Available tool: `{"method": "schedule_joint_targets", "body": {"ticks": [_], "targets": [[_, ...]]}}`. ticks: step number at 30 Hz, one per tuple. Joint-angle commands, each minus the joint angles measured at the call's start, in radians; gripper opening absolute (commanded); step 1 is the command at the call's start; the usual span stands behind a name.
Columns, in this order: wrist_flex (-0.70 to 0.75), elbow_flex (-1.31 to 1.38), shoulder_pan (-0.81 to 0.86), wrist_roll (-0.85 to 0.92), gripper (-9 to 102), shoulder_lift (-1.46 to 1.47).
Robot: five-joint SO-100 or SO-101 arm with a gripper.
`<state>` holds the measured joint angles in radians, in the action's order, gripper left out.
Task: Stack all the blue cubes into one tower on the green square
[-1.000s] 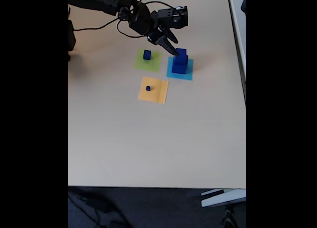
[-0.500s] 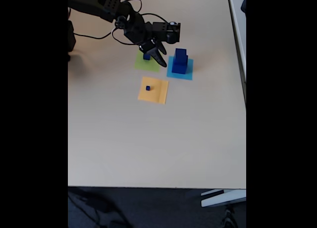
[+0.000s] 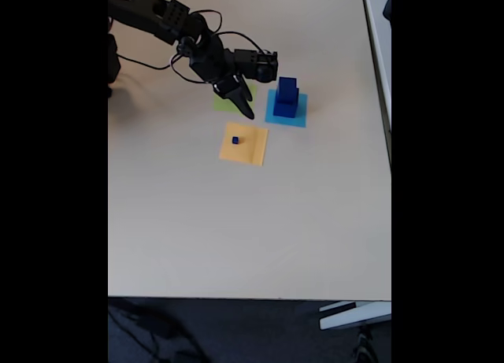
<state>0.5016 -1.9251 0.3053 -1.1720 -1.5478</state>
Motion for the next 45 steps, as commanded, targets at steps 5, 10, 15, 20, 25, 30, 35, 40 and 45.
{"method": "schedule_joint_targets", "body": {"ticks": [5, 10, 15, 20, 25, 30, 35, 40, 45], "targets": [[0.069, 0.049, 0.044, 0.080, 28, -0.031], [0.156, 0.150, 0.078, 0.123, 27, 0.006], [0.173, 0.163, 0.089, 0.112, 27, 0.029], [0.183, 0.181, 0.089, 0.069, 27, 0.075], [0.179, 0.178, 0.094, 0.043, 26, 0.114], [0.147, 0.164, 0.101, 0.061, 26, 0.124], [0.089, 0.156, 0.106, 0.089, 25, 0.143], [0.046, 0.120, 0.109, 0.078, 25, 0.155], [0.012, 0.071, 0.112, 0.069, 25, 0.144]]}}
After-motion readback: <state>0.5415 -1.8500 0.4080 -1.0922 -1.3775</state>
